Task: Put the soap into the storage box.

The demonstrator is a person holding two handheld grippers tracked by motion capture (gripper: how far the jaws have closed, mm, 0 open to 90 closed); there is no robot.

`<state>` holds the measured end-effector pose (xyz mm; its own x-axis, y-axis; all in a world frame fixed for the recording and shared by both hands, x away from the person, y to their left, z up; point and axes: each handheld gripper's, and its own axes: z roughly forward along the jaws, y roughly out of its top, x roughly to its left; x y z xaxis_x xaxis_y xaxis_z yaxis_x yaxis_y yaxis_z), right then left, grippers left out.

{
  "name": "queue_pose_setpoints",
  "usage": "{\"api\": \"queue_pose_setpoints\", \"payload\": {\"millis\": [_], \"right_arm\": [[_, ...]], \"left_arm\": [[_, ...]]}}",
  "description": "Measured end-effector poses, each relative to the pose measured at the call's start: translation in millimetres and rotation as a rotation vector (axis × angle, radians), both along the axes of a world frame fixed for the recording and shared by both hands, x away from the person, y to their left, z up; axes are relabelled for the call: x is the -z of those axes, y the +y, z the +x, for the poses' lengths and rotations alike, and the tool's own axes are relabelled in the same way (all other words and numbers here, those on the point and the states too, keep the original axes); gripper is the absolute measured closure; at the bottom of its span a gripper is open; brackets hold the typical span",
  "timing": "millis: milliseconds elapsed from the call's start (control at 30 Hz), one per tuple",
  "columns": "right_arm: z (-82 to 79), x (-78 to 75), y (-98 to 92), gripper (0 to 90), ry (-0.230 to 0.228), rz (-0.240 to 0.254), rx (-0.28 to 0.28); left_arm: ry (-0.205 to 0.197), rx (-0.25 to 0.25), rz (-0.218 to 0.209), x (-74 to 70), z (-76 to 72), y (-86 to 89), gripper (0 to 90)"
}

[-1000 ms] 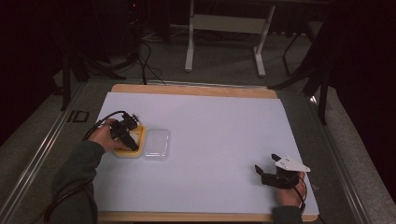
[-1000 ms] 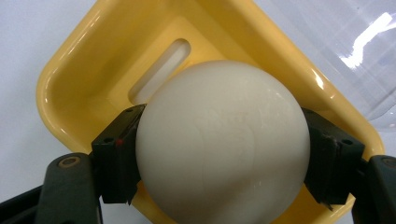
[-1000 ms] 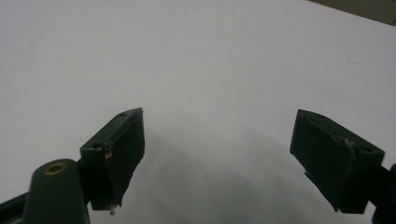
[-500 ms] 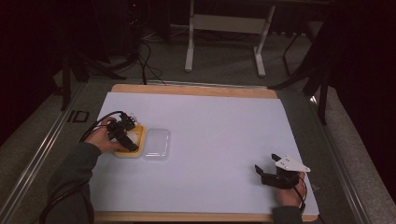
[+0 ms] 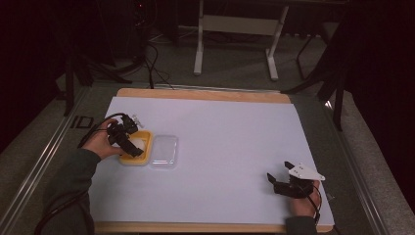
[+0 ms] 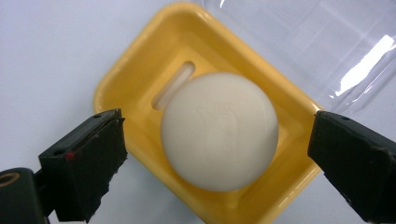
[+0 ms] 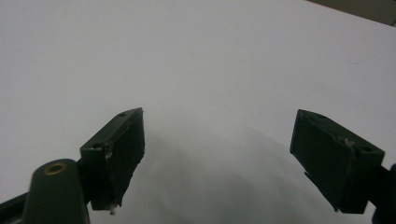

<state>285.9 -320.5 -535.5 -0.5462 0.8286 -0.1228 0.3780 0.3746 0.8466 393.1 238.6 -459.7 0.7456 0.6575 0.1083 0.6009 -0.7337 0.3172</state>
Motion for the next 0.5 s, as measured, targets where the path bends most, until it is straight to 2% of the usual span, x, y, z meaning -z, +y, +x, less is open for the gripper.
{"api": "queue_pose_setpoints", "payload": {"millis": [133,167,267,400,467,500], "right_arm": [[0.1,0.0,0.0,17.7,0.000,0.000,0.000],[0.0,0.0,0.0,17.7,0.000,0.000,0.000],[0.0,0.0,0.0,17.7,0.000,0.001,0.000],[0.1,0.0,0.0,17.7,0.000,0.001,0.000],[0.0,0.0,0.0,17.7,0.000,0.001,0.001],[0.0,0.0,0.0,17.7,0.000,0.001,0.001]], "left_arm": [[-0.028,0.022,-0.006,-9.0,-4.5,-2.3,8.4],[-0.040,0.035,-0.012,-12.8,-7.1,-3.8,14.5],[-0.048,0.050,-0.010,-15.9,-9.8,-5.9,16.0],[-0.066,0.083,-0.005,-20.5,-17.1,-11.1,22.4],[-0.079,0.100,-0.005,-22.1,-21.4,-13.7,30.9],[-0.090,0.105,-0.007,-22.8,-23.7,-14.9,30.9]]}}
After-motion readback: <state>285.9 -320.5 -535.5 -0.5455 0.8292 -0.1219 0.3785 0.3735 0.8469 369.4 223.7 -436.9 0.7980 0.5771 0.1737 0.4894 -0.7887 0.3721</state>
